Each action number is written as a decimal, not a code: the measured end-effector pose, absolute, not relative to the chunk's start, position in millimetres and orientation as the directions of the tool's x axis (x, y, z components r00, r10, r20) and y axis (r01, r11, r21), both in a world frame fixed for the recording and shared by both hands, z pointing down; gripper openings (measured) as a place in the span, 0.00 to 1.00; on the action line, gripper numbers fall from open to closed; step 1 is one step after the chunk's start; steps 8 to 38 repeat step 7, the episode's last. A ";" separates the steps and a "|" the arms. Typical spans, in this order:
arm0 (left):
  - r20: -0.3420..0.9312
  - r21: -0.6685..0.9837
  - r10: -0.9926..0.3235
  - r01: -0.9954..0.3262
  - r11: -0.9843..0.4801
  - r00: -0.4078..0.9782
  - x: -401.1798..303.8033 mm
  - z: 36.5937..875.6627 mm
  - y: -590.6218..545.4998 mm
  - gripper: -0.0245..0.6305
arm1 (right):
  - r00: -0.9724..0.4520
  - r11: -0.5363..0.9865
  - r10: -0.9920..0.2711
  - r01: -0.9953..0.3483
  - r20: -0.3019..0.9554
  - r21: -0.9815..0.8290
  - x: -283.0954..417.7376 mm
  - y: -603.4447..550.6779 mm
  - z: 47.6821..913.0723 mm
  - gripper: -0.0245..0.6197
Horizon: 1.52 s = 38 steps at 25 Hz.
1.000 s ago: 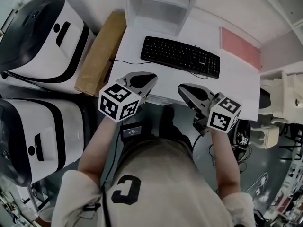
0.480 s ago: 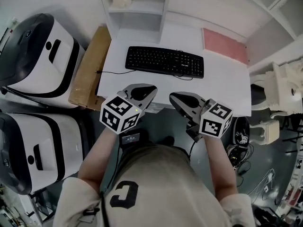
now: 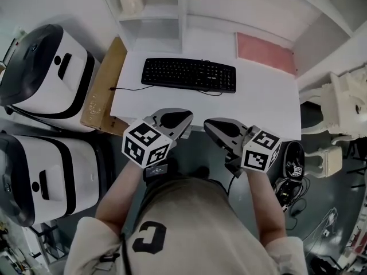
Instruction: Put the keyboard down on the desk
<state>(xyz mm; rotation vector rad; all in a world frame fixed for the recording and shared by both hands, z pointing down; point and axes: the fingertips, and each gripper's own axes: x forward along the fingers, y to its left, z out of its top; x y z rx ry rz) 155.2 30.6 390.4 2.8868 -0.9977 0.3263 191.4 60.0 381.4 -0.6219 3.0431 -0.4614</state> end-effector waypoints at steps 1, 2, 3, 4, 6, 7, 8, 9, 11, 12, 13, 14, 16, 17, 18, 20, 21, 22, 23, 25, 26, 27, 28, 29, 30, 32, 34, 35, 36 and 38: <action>0.221 -0.005 -0.608 -0.622 -0.783 0.763 156.5 389.9 31.7 0.07 | -0.925 0.879 -0.376 -0.376 0.058 -0.293 192.6 60.7 382.3 0.08; 0.221 -0.009 -0.613 -0.627 -0.779 0.759 157.3 389.4 32.6 0.07 | -0.927 0.880 -0.370 -0.370 0.059 -0.299 193.8 61.1 382.6 0.08; 0.222 -0.013 -0.617 -0.631 -0.776 0.755 157.6 388.7 33.1 0.07 | -0.929 0.880 -0.366 -0.365 0.057 -0.305 195.0 61.4 382.3 0.08; 0.222 -0.018 -0.621 -0.634 -0.773 0.751 157.3 387.7 33.3 0.07 | -0.931 0.880 -0.362 -0.360 0.054 -0.309 196.1 61.8 381.5 0.08; 0.220 -0.025 -0.630 -0.641 -0.767 0.745 155.7 384.6 33.3 0.07 | -0.933 0.882 -0.357 -0.354 0.049 -0.311 197.8 62.6 379.5 0.08; 0.219 -0.029 -0.634 -0.645 -0.764 0.741 154.7 382.9 33.3 0.07 | -0.934 0.883 -0.355 -0.351 0.047 -0.311 198.6 63.0 378.5 0.08; 0.219 -0.029 -0.634 -0.645 -0.764 0.741 154.7 382.9 33.3 0.07 | -0.934 0.883 -0.355 -0.351 0.047 -0.311 198.6 63.0 378.5 0.08; 0.219 -0.029 -0.634 -0.645 -0.764 0.741 154.7 382.9 33.3 0.07 | -0.934 0.883 -0.355 -0.351 0.047 -0.311 198.6 63.0 378.5 0.08; 0.219 -0.029 -0.634 -0.645 -0.764 0.741 154.7 382.9 33.3 0.07 | -0.934 0.883 -0.355 -0.351 0.047 -0.311 198.6 63.0 378.5 0.08; 0.219 -0.029 -0.634 -0.645 -0.764 0.741 154.7 382.9 33.3 0.07 | -0.934 0.883 -0.355 -0.351 0.047 -0.311 198.6 63.0 378.5 0.08; 0.219 -0.029 -0.634 -0.645 -0.764 0.741 154.7 382.9 33.3 0.07 | -0.934 0.883 -0.355 -0.351 0.047 -0.311 198.6 63.0 378.5 0.08; 0.219 -0.029 -0.634 -0.645 -0.764 0.741 154.7 382.9 33.3 0.07 | -0.934 0.883 -0.355 -0.351 0.047 -0.311 198.6 63.0 378.5 0.08; 0.219 -0.029 -0.634 -0.645 -0.764 0.741 154.7 382.9 33.3 0.07 | -0.934 0.883 -0.355 -0.351 0.047 -0.311 198.6 63.0 378.5 0.08; 0.219 -0.029 -0.634 -0.645 -0.764 0.741 154.7 382.9 33.3 0.07 | -0.934 0.883 -0.355 -0.351 0.047 -0.311 198.6 63.0 378.5 0.08; 0.219 -0.029 -0.634 -0.645 -0.764 0.741 154.7 382.9 33.3 0.07 | -0.934 0.883 -0.355 -0.351 0.047 -0.311 198.6 63.0 378.5 0.08; 0.219 -0.029 -0.634 -0.645 -0.764 0.741 154.7 382.9 33.3 0.07 | -0.934 0.883 -0.355 -0.351 0.047 -0.311 198.6 63.0 378.5 0.08; 0.219 -0.029 -0.634 -0.645 -0.764 0.741 154.7 382.9 33.3 0.07 | -0.934 0.883 -0.355 -0.351 0.047 -0.311 198.6 63.0 378.5 0.08; 0.219 -0.029 -0.634 -0.645 -0.764 0.741 154.7 382.9 33.3 0.07 | -0.934 0.883 -0.355 -0.351 0.047 -0.311 198.6 63.0 378.5 0.08; 0.219 -0.029 -0.634 -0.645 -0.764 0.741 154.7 382.9 33.3 0.07 | -0.934 0.883 -0.355 -0.351 0.047 -0.311 198.6 63.0 378.5 0.08; 0.219 -0.029 -0.634 -0.645 -0.764 0.741 154.7 382.9 33.3 0.07 | -0.934 0.883 -0.355 -0.351 0.047 -0.311 198.6 63.0 378.5 0.08; 0.219 -0.029 -0.634 -0.645 -0.764 0.741 154.7 382.9 33.3 0.07 | -0.934 0.883 -0.355 -0.351 0.047 -0.311 198.6 63.0 378.5 0.08; 0.219 -0.029 -0.634 -0.645 -0.764 0.741 154.7 382.9 33.3 0.07 | -0.934 0.883 -0.355 -0.351 0.047 -0.311 198.6 63.0 378.5 0.08; 0.219 -0.029 -0.634 -0.645 -0.764 0.741 154.7 382.9 33.3 0.07 | -0.934 0.883 -0.355 -0.351 0.047 -0.311 198.6 63.0 378.5 0.08; 0.219 -0.029 -0.634 -0.645 -0.764 0.741 154.7 382.9 33.3 0.07 | -0.934 0.883 -0.355 -0.351 0.047 -0.311 198.6 63.0 378.5 0.08; 0.219 -0.029 -0.634 -0.645 -0.764 0.741 154.7 382.9 33.3 0.07 | -0.934 0.883 -0.355 -0.351 0.047 -0.311 198.6 63.0 378.5 0.08; 0.219 -0.029 -0.634 -0.645 -0.764 0.741 154.7 382.9 33.3 0.07 | -0.934 0.883 -0.355 -0.351 0.047 -0.311 198.6 63.0 378.5 0.08; 0.219 -0.029 -0.634 -0.645 -0.764 0.741 154.7 382.9 33.3 0.07 | -0.934 0.883 -0.355 -0.351 0.047 -0.311 198.6 63.0 378.5 0.08; 0.219 -0.029 -0.634 -0.645 -0.764 0.741 154.7 382.9 33.3 0.07 | -0.934 0.883 -0.355 -0.351 0.047 -0.311 198.6 63.0 378.5 0.08; 0.219 -0.029 -0.634 -0.645 -0.764 0.741 154.7 382.9 33.3 0.07 | -0.934 0.883 -0.355 -0.351 0.047 -0.311 198.6 63.0 378.5 0.08; 0.219 -0.029 -0.634 -0.645 -0.764 0.741 154.7 382.9 33.3 0.07 | -0.934 0.883 -0.355 -0.351 0.047 -0.311 198.6 63.0 378.5 0.08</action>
